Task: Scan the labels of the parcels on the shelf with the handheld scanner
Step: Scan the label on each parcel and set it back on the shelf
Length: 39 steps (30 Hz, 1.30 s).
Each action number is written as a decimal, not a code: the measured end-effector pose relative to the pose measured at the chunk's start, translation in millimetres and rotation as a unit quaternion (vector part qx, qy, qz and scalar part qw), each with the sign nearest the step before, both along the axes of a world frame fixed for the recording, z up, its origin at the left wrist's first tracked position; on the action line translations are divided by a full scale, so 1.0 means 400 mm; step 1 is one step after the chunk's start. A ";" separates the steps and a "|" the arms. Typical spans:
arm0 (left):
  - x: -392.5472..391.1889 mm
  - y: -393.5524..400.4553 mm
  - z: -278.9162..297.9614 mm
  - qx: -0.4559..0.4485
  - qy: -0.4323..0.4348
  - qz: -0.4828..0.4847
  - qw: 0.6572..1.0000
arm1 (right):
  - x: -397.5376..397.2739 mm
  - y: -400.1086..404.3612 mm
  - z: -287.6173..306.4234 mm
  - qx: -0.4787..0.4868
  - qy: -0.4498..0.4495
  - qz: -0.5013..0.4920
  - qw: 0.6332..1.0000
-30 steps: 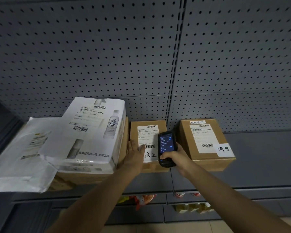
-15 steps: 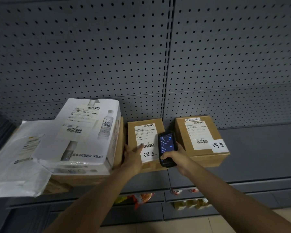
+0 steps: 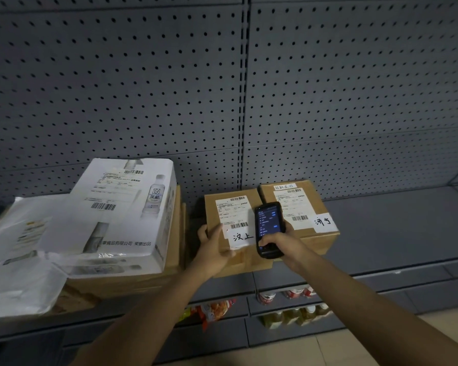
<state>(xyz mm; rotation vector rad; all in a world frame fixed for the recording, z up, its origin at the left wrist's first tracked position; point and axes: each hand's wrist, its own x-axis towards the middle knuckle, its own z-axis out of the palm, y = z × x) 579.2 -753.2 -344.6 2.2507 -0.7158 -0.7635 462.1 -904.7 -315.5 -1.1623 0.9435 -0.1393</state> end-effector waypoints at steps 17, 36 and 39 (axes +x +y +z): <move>-0.059 -0.034 0.022 -0.048 -0.002 -0.005 0.999 | -0.108 -0.020 0.075 -0.022 -0.043 -0.045 0.998; -0.171 0.122 0.179 -0.159 -0.172 0.001 0.972 | -0.223 0.121 0.229 -0.060 -0.165 -0.024 0.984; -0.218 0.144 0.213 -0.163 -0.224 0.028 0.960 | -0.264 0.145 0.266 -0.074 -0.194 -0.001 0.978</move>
